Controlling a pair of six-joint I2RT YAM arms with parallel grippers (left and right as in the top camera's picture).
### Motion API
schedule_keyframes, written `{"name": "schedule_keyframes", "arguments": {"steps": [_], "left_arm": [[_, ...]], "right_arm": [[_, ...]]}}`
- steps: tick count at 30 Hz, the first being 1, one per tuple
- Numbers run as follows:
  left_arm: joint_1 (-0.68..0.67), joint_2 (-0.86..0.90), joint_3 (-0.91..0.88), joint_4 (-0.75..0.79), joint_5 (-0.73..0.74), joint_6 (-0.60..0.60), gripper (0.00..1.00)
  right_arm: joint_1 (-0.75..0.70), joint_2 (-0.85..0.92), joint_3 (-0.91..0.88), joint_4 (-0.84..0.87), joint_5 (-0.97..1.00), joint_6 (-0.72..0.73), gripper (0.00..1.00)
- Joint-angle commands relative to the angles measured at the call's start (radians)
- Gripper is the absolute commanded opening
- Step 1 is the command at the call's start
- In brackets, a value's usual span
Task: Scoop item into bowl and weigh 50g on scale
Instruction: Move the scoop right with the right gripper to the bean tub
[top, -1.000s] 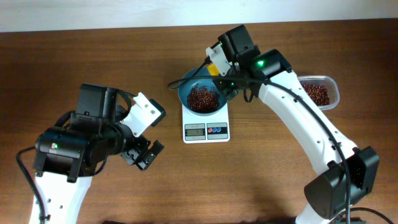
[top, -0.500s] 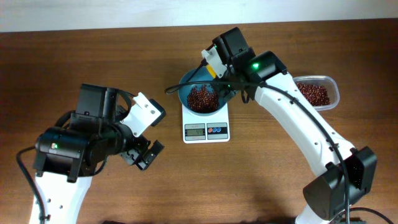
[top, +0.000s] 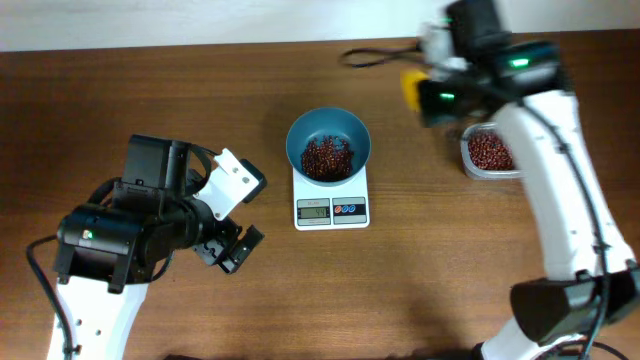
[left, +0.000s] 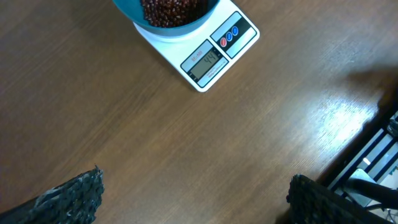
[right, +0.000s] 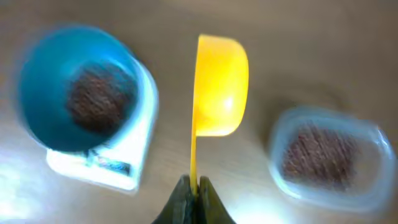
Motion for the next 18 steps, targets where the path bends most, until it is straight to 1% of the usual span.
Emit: {"name": "schedule_keyframes", "arguments": {"steps": [1,4,7,11,14,18], "left_arm": [[0.005,-0.006,0.014,0.001,0.012,0.016,0.99],[0.005,-0.006,0.014,0.001,0.012,0.016,0.99],[0.005,-0.006,0.014,0.001,0.012,0.016,0.99],[0.005,-0.006,0.014,0.001,0.012,0.016,0.99],[0.005,-0.006,0.014,0.001,0.012,0.016,0.99],[0.005,-0.006,0.014,0.001,0.012,0.016,0.99]], "right_arm": [[-0.132,-0.018,-0.026,-0.084,0.065,0.030,0.04],[-0.201,-0.010,-0.092,-0.081,0.069,0.043,0.04],[-0.247,-0.007,-0.199,-0.043,0.105,0.044,0.04],[-0.247,-0.007,-0.318,0.039,0.134,0.044,0.04],[-0.249,-0.007,-0.343,0.125,0.193,0.069,0.04],[-0.249,-0.004,-0.395,0.209,0.225,0.050,0.04]]}}
